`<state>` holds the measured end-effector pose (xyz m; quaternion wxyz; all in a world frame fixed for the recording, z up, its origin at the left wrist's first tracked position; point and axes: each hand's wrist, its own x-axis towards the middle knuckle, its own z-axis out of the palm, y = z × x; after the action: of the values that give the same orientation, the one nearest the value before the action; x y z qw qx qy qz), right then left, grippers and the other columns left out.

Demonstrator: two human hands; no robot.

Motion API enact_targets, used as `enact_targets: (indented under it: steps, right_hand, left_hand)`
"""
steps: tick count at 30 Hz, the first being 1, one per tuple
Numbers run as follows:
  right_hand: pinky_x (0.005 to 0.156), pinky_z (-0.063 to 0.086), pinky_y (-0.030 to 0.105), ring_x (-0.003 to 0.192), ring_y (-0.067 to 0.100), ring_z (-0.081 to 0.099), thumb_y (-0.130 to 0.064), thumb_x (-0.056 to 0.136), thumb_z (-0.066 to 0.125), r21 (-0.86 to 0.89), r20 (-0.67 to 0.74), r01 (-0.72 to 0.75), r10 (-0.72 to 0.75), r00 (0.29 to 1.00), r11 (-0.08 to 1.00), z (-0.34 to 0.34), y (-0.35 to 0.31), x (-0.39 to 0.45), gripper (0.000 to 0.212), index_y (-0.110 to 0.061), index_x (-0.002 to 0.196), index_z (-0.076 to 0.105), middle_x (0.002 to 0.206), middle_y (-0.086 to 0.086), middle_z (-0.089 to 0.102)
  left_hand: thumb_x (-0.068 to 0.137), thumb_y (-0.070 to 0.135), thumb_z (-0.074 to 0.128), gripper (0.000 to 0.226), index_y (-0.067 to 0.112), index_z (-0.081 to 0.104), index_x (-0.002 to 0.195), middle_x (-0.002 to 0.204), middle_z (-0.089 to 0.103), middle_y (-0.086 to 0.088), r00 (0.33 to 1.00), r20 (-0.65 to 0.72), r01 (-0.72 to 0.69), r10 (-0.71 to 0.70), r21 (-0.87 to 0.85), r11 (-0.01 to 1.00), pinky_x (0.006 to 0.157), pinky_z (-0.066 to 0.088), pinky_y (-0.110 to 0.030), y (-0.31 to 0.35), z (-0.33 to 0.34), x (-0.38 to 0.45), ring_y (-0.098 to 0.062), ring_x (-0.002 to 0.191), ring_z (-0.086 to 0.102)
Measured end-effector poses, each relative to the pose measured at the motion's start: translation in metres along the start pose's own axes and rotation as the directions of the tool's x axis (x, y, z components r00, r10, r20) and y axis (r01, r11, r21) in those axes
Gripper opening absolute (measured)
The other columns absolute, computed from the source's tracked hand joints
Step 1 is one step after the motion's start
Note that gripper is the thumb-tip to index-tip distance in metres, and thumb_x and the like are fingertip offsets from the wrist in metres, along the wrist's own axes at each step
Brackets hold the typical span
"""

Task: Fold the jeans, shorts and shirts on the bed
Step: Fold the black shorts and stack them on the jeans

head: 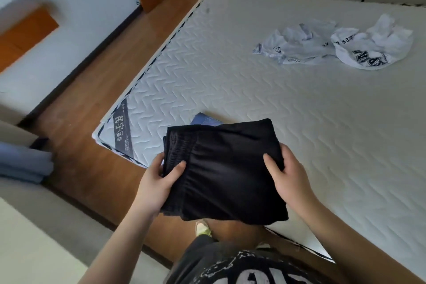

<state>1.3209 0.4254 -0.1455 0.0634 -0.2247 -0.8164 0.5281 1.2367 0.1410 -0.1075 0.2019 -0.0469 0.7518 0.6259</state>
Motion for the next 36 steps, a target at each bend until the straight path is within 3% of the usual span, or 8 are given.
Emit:
enact_targets:
  steps: [3, 9, 14, 16, 19, 24, 30, 36]
  right_hand:
    - [0.071, 0.042, 0.008, 0.094, -0.009, 0.059, -0.039, 0.095, 0.055, -0.016, 0.039, 0.026, -0.025, 0.999, 1.000, 0.029, -0.014, 0.009, 0.029, -0.031, 0.123, 0.054, 0.105, -0.022, 0.065]
    - [0.072, 0.040, 0.003, 0.095, -0.008, 0.058, -0.040, 0.095, 0.054, -0.071, 0.068, 0.059, -0.055, 0.996, 0.996, 0.106, -0.047, 0.021, 0.029, -0.031, 0.123, 0.055, 0.105, -0.024, 0.063]
    - [0.077, 0.042, 0.012, 0.099, 0.005, 0.059, -0.041, 0.096, 0.054, -0.101, 0.090, 0.064, -0.055, 0.994, 0.993, 0.178, -0.082, 0.029, 0.037, -0.027, 0.130, 0.054, 0.113, -0.015, 0.063]
    - [0.071, 0.039, 0.004, 0.094, 0.001, 0.058, -0.040, 0.096, 0.054, -0.111, 0.085, 0.056, -0.046, 0.995, 0.992, 0.201, -0.094, 0.032, 0.034, -0.027, 0.127, 0.055, 0.109, -0.015, 0.063]
    - [0.067, 0.038, 0.003, 0.086, -0.010, 0.054, -0.039, 0.096, 0.054, -0.117, 0.040, 0.049, -0.045, 0.998, 0.992, 0.225, -0.107, 0.037, 0.029, -0.028, 0.124, 0.056, 0.104, -0.015, 0.062]
    - [0.075, 0.045, 0.019, 0.098, 0.004, 0.061, -0.038, 0.097, 0.053, -0.041, -0.027, -0.003, 0.002, 1.000, 0.999, 0.236, -0.115, 0.047, 0.028, -0.029, 0.123, 0.056, 0.109, -0.014, 0.065]
    - [0.072, 0.043, 0.015, 0.094, -0.014, 0.057, -0.042, 0.096, 0.052, -0.001, -0.102, -0.062, 0.061, 0.993, 0.998, 0.232, -0.120, 0.070, 0.020, -0.040, 0.116, 0.054, 0.103, -0.028, 0.063]
    - [0.079, 0.045, 0.018, 0.098, -0.007, 0.058, -0.042, 0.096, 0.053, 0.054, -0.171, -0.112, 0.120, 0.978, 0.992, 0.231, -0.115, 0.111, 0.026, -0.035, 0.121, 0.056, 0.107, -0.025, 0.063]
  left_hand:
    - [0.069, 0.056, 0.078, 0.048, 0.037, 0.064, 0.111, 0.106, 0.074, 0.000, 0.999, -0.038, -0.002, 0.001, -0.038, 0.999, 0.088, 0.056, -0.049, -0.009, -0.029, 0.002, -0.022, 0.095, 0.072]
    - [0.069, 0.051, 0.079, 0.051, 0.035, 0.063, 0.115, 0.111, 0.072, -0.002, 0.998, -0.046, 0.031, -0.039, -0.164, 0.986, 0.089, 0.055, -0.049, -0.028, -0.106, 0.023, -0.026, 0.100, 0.070]
    - [0.072, 0.048, 0.079, 0.050, 0.035, 0.063, 0.117, 0.111, 0.072, -0.001, 0.998, -0.017, 0.062, -0.068, -0.222, 0.973, 0.086, 0.058, -0.044, -0.039, -0.183, 0.051, -0.025, 0.100, 0.071]
    - [0.071, 0.050, 0.080, 0.050, 0.036, 0.063, 0.116, 0.110, 0.073, 0.001, 0.997, 0.005, 0.079, -0.080, -0.219, 0.973, 0.082, 0.059, -0.042, -0.041, -0.208, 0.065, -0.025, 0.099, 0.071]
    - [0.072, 0.051, 0.080, 0.049, 0.036, 0.063, 0.115, 0.109, 0.073, 0.001, 0.996, 0.036, 0.085, -0.079, -0.198, 0.976, 0.082, 0.058, -0.041, -0.039, -0.233, 0.088, -0.025, 0.098, 0.071]
    - [0.071, 0.052, 0.082, 0.054, 0.037, 0.062, 0.119, 0.110, 0.073, -0.001, 0.988, 0.131, 0.101, -0.081, -0.151, 0.983, 0.085, 0.058, -0.044, -0.024, -0.248, 0.130, -0.027, 0.099, 0.071]
    - [0.065, 0.061, 0.082, 0.056, 0.043, 0.062, 0.114, 0.108, 0.073, 0.004, 0.976, 0.209, 0.068, -0.060, -0.033, 0.997, 0.088, 0.056, -0.047, 0.004, -0.240, 0.181, -0.024, 0.098, 0.072]
    - [0.070, 0.055, 0.080, 0.043, 0.044, 0.064, 0.108, 0.101, 0.075, 0.002, 0.965, 0.261, 0.028, -0.034, 0.027, 0.999, 0.080, 0.059, -0.041, 0.036, -0.219, 0.233, -0.023, 0.092, 0.073]
